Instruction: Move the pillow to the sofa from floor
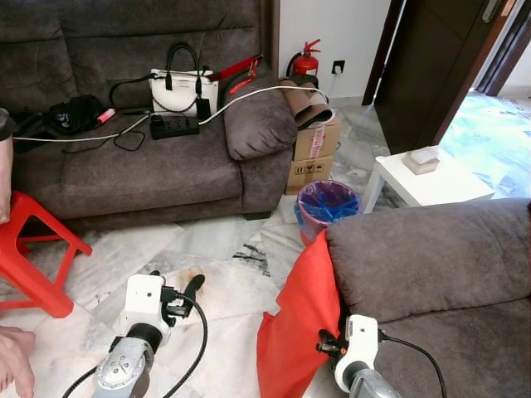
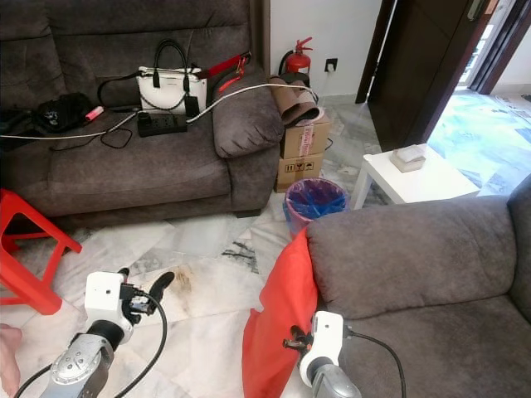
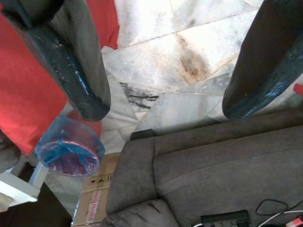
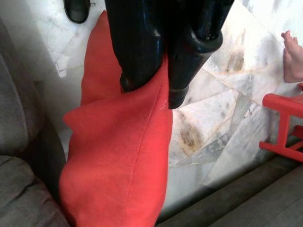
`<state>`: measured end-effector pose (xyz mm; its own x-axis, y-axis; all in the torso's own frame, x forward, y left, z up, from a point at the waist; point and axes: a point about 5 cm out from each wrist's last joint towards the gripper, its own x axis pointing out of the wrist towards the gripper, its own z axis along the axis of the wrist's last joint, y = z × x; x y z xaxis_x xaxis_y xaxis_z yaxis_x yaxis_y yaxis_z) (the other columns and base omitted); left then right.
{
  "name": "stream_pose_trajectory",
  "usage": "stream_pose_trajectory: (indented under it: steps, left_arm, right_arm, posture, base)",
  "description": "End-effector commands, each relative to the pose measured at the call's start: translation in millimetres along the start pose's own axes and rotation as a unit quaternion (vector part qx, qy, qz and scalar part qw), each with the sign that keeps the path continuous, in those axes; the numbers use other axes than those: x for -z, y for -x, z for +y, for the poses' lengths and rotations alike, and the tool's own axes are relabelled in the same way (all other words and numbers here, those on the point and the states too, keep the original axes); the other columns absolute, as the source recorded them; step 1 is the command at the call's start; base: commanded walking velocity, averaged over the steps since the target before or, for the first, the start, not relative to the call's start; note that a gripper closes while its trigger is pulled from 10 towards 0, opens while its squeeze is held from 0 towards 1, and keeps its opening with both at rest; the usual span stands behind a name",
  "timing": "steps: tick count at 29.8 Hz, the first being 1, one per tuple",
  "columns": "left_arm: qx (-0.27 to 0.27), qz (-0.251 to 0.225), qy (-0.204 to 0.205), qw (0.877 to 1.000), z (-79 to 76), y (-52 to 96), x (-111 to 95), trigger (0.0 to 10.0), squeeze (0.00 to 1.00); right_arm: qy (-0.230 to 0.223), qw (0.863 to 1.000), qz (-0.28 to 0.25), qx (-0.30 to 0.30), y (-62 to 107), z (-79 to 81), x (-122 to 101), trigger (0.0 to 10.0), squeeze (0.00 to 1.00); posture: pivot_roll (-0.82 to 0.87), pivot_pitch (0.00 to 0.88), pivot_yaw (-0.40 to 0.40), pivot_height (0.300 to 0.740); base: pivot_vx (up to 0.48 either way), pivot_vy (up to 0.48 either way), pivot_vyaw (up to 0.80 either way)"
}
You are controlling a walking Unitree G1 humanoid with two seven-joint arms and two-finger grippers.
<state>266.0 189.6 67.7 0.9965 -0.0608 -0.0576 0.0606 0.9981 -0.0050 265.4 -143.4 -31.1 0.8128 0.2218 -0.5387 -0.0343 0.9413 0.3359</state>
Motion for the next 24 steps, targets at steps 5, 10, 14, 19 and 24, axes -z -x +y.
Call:
stream_pose_trajectory:
  steps: [5, 10, 14, 19, 24]
  left_arm:
    - [-0.002, 0.001, -0.003, 1.0, 1.1, 3.7, 2.9, 10.0, 0.0]
    - [-0.003, 0.004, -0.002, 1.0, 1.1, 3.8, 3.6, 10.0, 0.0]
    - [-0.007, 0.009, 0.004, 1.0, 1.5, 3.9, 5.0, 10.0, 0.0]
    - [-0.003, 0.012, 0.001, 1.0, 1.5, 3.6, 5.7, 10.0, 0.0]
    - [0.0, 0.011, 0.001, 1.0, 0.4, 2.5, 5.4, 10.0, 0.0]
  right_arm:
    - [0.004, 1.0, -0.026, -0.006, -1.3, 1.2, -9.1, 10.0, 0.0]
    - [0.005, 1.0, -0.024, -0.005, -1.0, 0.7, -8.2, 10.0, 0.0]
    - [0.006, 1.0, -0.024, -0.003, -0.9, 0.1, -8.1, 10.0, 0.0]
    - [0.005, 1.0, -0.025, -0.001, -0.9, -0.2, -8.6, 10.0, 0.0]
    - [0.004, 1.0, -0.026, 0.0, -0.9, -0.4, -9.0, 10.0, 0.0]
  posture:
    - [0.23, 0.133, 0.004, 0.74]
    - [0.23, 0.132, 0.004, 0.74]
    - [0.23, 0.131, 0.005, 0.74]
    - [0.23, 0.125, 0.007, 0.74]
    - [0.23, 0.119, 0.008, 0.74]
  base:
    - [0.0, 0.0, 0.0]
    - [0.0, 0.0, 0.0]
    - [0.0, 0.0, 0.0]
    - [0.0, 0.439, 0.0]
    - [0.0, 0.48, 0.0]
